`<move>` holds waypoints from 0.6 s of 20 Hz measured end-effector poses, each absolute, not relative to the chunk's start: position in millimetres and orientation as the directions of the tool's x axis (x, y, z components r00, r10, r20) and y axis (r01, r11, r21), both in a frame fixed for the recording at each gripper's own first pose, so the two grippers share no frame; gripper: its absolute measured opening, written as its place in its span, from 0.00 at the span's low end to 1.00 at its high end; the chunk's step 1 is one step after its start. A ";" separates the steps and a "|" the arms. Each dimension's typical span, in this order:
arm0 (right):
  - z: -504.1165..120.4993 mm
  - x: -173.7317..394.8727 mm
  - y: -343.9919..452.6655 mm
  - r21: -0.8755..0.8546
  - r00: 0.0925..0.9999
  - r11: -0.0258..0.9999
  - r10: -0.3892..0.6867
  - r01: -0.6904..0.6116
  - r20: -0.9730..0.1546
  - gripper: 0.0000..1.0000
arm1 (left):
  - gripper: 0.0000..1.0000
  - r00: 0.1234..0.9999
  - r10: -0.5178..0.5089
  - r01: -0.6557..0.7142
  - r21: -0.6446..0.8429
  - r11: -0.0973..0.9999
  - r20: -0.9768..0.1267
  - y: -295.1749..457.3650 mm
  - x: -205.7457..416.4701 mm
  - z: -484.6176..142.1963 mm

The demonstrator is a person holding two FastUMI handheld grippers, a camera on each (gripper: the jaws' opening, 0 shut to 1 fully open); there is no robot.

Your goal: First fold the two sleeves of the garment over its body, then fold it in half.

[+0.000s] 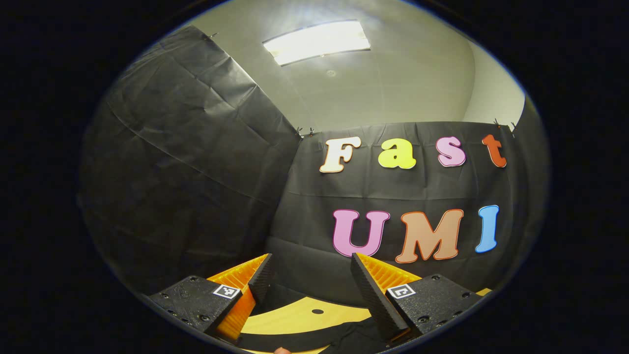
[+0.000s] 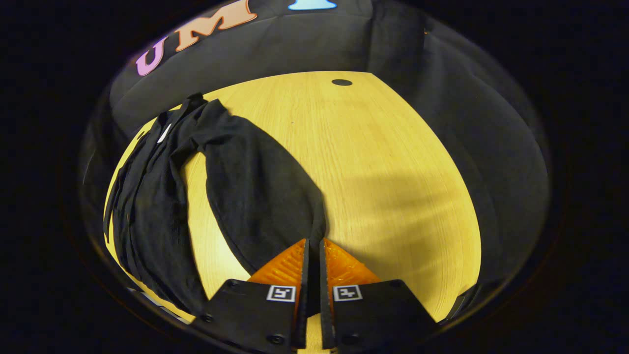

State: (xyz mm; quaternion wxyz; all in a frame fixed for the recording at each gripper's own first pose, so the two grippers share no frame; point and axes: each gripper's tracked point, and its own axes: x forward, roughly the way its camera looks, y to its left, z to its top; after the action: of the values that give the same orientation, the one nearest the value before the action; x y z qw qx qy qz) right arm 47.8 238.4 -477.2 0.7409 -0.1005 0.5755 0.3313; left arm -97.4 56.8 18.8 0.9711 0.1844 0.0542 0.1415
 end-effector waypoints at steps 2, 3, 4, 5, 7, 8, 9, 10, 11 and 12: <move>-474.5 49.0 239.4 0.229 0.113 0.741 0.380 -0.631 -0.918 0.09 | 0.93 0.954 0.296 -0.255 0.380 0.889 -0.055 52.7 -105.6 21.9; -474.1 50.0 239.5 0.230 0.109 0.736 0.381 -0.636 -0.918 0.06 | 0.92 0.952 0.300 -0.257 0.385 0.887 -0.055 51.2 -109.7 24.1; -474.2 49.6 240.5 0.235 0.106 0.736 0.385 -0.635 -0.917 0.06 | 0.92 0.950 0.307 -0.263 0.392 0.882 -0.054 50.4 -114.3 25.3; -474.6 49.7 240.7 0.241 0.100 0.731 0.389 -0.638 -0.916 0.03 | 0.92 0.946 0.318 -0.272 0.401 0.875 -0.053 50.5 -119.3 26.5; -472.2 52.1 239.2 0.262 0.087 0.719 0.409 -0.644 -0.909 0.03 | 0.92 0.940 0.338 -0.287 0.419 0.861 -0.052 51.0 -131.7 28.6; -463.8 57.4 240.6 0.270 0.092 0.717 0.422 -0.642 -0.902 0.03 | 0.92 0.938 0.343 -0.289 0.426 0.857 -0.053 51.3 -136.3 28.2; -453.2 65.5 243.6 0.284 0.102 0.718 0.443 -0.635 -0.891 0.03 | 0.92 0.936 0.347 -0.290 0.430 0.855 -0.057 51.4 -141.3 28.7; -442.6 71.7 244.1 0.294 0.119 0.721 0.462 -0.627 -0.879 0.03 | 0.92 0.936 0.348 -0.292 0.430 0.854 -0.057 52.1 -143.9 29.3; -429.5 81.2 251.3 0.310 0.137 0.724 0.486 -0.616 -0.863 0.03 | 0.92 0.936 0.348 -0.293 0.422 0.858 -0.059 52.6 -144.4 29.4; -416.1 86.5 255.9 0.321 0.145 0.720 0.503 -0.615 -0.852 0.03 | 0.92 0.936 0.346 -0.290 0.409 0.865 -0.069 54.7 -144.5 26.7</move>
State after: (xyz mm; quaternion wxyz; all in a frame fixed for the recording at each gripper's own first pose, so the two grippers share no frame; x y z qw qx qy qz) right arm 86.5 255.9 -416.1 0.7549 -0.0520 0.5386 0.3705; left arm -144.5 54.7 26.7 0.9632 0.2003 0.0699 0.1651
